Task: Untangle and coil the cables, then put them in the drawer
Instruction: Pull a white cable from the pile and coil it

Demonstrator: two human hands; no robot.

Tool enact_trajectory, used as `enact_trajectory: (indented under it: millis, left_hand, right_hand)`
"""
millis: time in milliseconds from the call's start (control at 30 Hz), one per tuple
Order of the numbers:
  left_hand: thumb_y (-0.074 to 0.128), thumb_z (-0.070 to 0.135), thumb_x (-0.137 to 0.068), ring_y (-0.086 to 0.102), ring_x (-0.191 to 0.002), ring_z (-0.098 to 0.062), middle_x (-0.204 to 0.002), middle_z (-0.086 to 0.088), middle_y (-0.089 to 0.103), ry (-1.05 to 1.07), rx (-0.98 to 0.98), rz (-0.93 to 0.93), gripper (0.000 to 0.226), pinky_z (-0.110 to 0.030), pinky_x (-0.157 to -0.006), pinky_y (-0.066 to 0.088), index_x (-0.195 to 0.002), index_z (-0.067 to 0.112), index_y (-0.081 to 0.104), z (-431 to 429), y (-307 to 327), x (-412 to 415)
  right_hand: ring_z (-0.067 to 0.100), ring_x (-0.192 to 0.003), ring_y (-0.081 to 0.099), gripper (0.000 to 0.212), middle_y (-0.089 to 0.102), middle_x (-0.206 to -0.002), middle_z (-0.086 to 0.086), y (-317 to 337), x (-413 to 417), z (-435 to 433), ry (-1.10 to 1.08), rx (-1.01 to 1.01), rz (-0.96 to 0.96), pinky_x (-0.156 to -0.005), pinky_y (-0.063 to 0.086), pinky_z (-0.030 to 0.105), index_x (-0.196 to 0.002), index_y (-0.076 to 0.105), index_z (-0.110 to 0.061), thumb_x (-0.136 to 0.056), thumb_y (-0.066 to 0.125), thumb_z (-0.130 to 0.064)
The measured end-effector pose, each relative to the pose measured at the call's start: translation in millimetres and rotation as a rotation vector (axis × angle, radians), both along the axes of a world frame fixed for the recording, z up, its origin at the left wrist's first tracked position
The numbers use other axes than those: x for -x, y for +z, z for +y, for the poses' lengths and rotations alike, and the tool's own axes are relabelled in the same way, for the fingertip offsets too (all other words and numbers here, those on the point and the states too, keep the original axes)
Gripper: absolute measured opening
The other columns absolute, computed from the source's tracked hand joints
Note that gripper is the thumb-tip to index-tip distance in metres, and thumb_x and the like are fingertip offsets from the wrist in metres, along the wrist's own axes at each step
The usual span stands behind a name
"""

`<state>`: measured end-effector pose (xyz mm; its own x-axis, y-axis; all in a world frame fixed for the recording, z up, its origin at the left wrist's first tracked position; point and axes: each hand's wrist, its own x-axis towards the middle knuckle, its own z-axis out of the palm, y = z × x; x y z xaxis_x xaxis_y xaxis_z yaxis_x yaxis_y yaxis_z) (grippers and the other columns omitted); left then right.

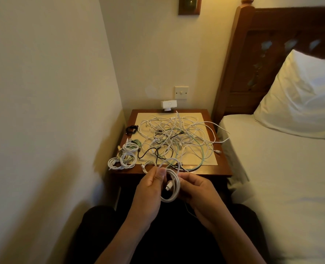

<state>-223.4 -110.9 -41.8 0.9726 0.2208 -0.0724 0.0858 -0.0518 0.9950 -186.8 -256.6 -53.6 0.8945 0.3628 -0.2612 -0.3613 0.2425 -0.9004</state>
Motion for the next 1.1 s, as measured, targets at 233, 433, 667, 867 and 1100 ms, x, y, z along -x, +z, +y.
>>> enact_trajectory:
  millis: [233, 433, 667, 867, 1100]
  left_hand:
    - [0.047, 0.036, -0.106, 0.067, -0.089, 0.002, -0.093, 0.018, 0.073, -0.001, -0.229, -0.061, 0.026, -0.009, -0.073, 0.047, -0.098, 0.030, 0.070, 3.5, -7.0, 4.8]
    - [0.047, 0.042, -0.105, 0.064, -0.082, 0.001, -0.083, 0.007, 0.071, 0.017, -0.467, -0.020, 0.027, -0.013, -0.067, 0.046, -0.093, 0.029, 0.068, 21.3, -11.4, 0.8]
    - [0.046, 0.040, -0.106, 0.059, -0.087, 0.014, -0.086, 0.013, 0.069, 0.069, -0.644, -0.013, 0.029, -0.006, -0.067, 0.042, -0.092, 0.028, 0.068, 66.2, -7.8, -14.4]
    - [0.052, 0.034, -0.104, 0.054, -0.064, -0.012, -0.075, -0.003, 0.061, -0.001, 0.166, 0.207, 0.029, -0.026, -0.064, 0.044, -0.096, 0.011, 0.067, 51.6, -1.5, -9.6]
    - [0.052, 0.021, -0.102, 0.065, -0.078, -0.025, -0.090, -0.016, 0.067, -0.171, 0.546, 0.279, 0.018, -0.037, -0.070, 0.056, -0.101, 0.005, 0.060, 35.1, -4.6, 8.3]
  right_hand:
    - [0.025, -0.102, 0.068, 0.028, 0.074, -0.112, 0.009, -2.6, 5.0, -2.6, 0.176, -0.034, 0.015, -0.092, 0.054, 0.037, -0.121, 0.074, -0.013, -0.097, 0.063, -0.022]
    - [-0.001, -0.092, 0.068, 0.030, 0.073, -0.099, -0.015, -1.2, 8.6, 0.8, 0.153, 0.838, -0.661, -0.084, 0.058, 0.024, -0.133, 0.066, -0.035, -0.105, 0.055, -0.029]
    - [0.003, -0.088, 0.067, 0.023, 0.071, -0.093, -0.018, 16.3, 3.0, -19.9, 0.146, 0.882, -0.765, -0.082, 0.058, 0.037, -0.116, 0.071, -0.033, -0.107, 0.050, -0.032]
    - [0.006, -0.102, 0.044, 0.026, 0.052, -0.104, -0.020, -7.0, 1.7, -25.8, -0.021, 1.064, -0.977, -0.084, 0.048, 0.032, -0.123, 0.073, -0.036, -0.099, 0.063, -0.033]
    - [-0.005, -0.096, 0.065, 0.025, 0.071, -0.104, -0.020, -12.0, 11.1, -16.8, -0.067, 0.860, -0.673, -0.084, 0.056, 0.017, -0.120, 0.074, -0.033, -0.097, 0.070, -0.024]
